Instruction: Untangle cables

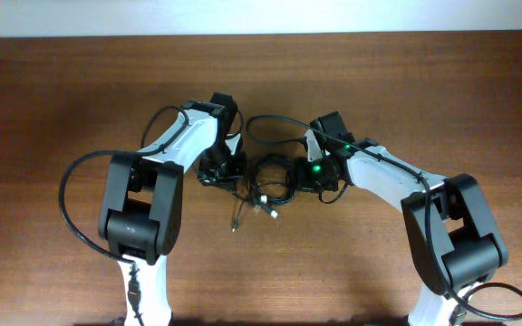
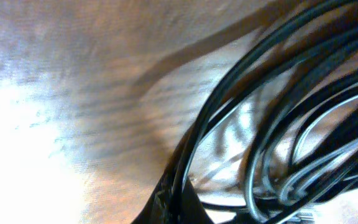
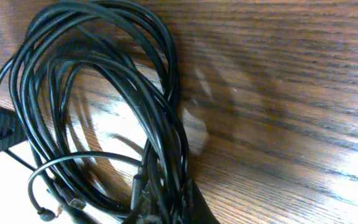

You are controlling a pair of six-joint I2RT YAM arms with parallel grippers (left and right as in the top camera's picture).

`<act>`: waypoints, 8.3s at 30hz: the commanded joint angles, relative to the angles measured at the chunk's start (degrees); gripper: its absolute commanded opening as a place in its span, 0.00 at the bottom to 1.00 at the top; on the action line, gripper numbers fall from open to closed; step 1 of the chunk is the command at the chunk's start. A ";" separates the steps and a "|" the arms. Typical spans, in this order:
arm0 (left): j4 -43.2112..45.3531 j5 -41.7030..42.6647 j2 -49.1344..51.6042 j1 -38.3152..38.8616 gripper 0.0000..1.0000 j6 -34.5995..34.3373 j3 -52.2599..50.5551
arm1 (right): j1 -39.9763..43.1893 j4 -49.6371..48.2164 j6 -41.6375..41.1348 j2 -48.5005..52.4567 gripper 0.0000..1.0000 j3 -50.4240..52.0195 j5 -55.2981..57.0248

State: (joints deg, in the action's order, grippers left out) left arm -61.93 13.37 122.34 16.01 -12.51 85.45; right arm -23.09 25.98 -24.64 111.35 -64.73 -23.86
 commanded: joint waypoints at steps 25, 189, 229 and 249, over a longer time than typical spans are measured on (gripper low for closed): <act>-18.60 -4.22 -0.52 -6.64 0.51 3.23 19.15 | -0.83 6.86 5.35 2.54 0.06 -1.38 -8.79; 6.14 35.08 -13.29 -7.23 0.00 21.05 -6.84 | 2.84 30.47 38.62 0.55 0.47 -6.19 -45.55; 15.89 48.15 -13.29 -49.51 0.00 16.83 -22.82 | 26.29 34.91 1.90 0.55 0.04 -5.95 33.62; 9.70 33.44 -13.31 -42.38 0.93 8.28 -13.97 | 37.86 41.70 15.85 0.42 0.64 -12.76 2.82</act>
State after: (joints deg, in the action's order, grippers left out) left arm -44.73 55.94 110.45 -33.01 -5.23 62.57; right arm 17.78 63.96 -14.55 111.81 -72.62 -14.74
